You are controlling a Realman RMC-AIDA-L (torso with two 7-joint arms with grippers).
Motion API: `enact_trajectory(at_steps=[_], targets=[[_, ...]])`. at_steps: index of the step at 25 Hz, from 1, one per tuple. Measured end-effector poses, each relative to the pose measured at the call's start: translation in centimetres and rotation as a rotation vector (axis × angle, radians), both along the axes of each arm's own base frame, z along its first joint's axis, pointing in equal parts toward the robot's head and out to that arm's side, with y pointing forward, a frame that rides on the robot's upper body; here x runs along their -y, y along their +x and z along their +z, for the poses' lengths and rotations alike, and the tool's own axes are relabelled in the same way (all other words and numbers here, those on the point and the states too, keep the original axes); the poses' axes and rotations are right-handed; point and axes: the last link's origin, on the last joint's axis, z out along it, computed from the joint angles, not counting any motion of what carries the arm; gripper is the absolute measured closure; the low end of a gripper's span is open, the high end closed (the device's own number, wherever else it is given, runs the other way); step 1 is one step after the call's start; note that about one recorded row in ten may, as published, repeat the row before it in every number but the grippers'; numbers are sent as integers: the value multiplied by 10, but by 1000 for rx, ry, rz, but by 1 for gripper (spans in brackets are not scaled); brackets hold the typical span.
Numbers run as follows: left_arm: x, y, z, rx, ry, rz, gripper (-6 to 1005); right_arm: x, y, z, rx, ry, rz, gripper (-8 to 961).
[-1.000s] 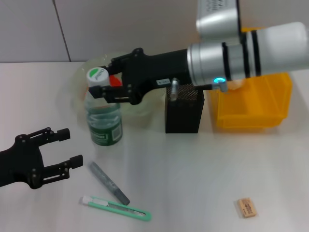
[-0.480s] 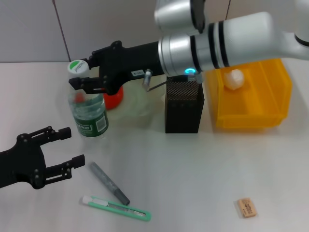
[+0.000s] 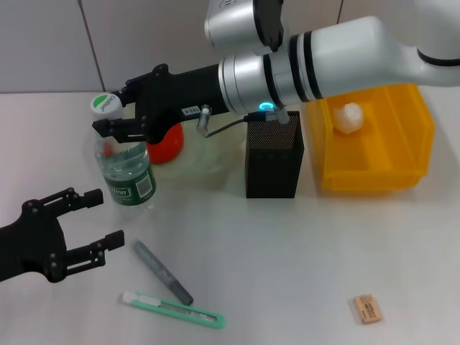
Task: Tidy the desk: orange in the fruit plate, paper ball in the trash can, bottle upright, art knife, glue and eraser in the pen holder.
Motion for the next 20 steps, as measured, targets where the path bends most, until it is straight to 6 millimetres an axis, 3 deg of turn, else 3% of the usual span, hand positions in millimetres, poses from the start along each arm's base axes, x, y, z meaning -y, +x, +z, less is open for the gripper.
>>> enact_trajectory(at_steps=[20], targets=[[7, 1, -11, 8, 3, -7, 230, -3, 17, -9, 37, 9, -70, 515]])
